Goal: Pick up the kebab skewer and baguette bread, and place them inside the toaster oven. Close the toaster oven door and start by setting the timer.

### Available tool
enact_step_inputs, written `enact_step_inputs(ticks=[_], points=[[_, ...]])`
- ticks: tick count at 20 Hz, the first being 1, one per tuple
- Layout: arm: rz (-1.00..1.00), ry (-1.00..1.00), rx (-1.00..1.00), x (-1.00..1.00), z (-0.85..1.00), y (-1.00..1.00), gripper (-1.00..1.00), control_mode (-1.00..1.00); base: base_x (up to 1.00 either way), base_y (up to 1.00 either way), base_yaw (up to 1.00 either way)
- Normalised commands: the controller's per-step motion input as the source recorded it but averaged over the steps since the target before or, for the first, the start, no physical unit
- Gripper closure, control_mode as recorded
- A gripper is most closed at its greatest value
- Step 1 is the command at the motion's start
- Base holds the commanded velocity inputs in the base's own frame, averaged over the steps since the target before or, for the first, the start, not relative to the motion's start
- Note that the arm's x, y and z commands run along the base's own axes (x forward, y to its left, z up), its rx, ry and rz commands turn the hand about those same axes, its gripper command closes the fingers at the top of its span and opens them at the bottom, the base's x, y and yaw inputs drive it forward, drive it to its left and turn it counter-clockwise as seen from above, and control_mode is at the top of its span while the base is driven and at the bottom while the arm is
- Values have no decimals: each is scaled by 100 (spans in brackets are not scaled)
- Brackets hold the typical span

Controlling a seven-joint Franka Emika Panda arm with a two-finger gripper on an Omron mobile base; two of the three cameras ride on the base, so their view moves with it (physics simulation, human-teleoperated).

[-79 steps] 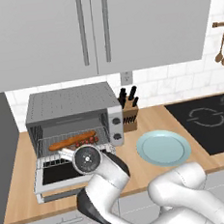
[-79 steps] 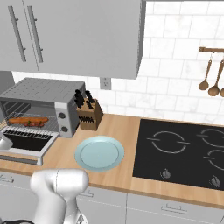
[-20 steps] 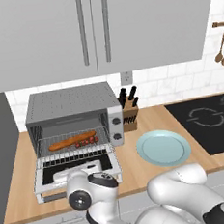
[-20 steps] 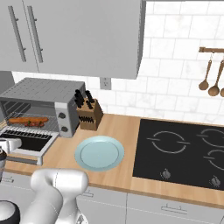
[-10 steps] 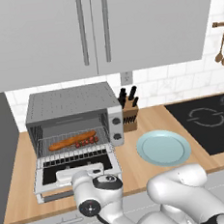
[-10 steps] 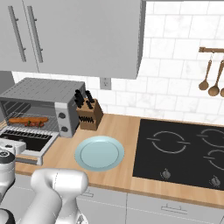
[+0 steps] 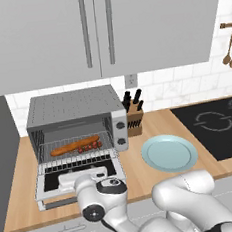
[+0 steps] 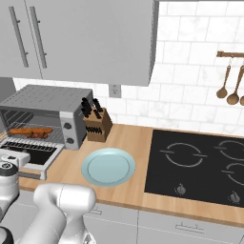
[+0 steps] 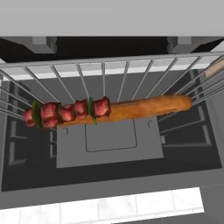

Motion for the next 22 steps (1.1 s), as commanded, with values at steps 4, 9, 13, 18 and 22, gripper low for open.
enact_step_inputs(ticks=[4, 9, 13, 18, 22], points=[[0, 0, 0, 11, 1, 0, -100, -100, 0, 0, 0], [0, 0, 0, 10, 0, 0, -100, -100, 0, 0, 0], [0, 0, 0, 20, 0, 1, -100, -100, 0, 0, 0], [0, 0, 0, 8, -3, 1, -100, -100, 0, 0, 0], [0, 0, 0, 11, -3, 3, -100, -100, 0, 0, 0]])
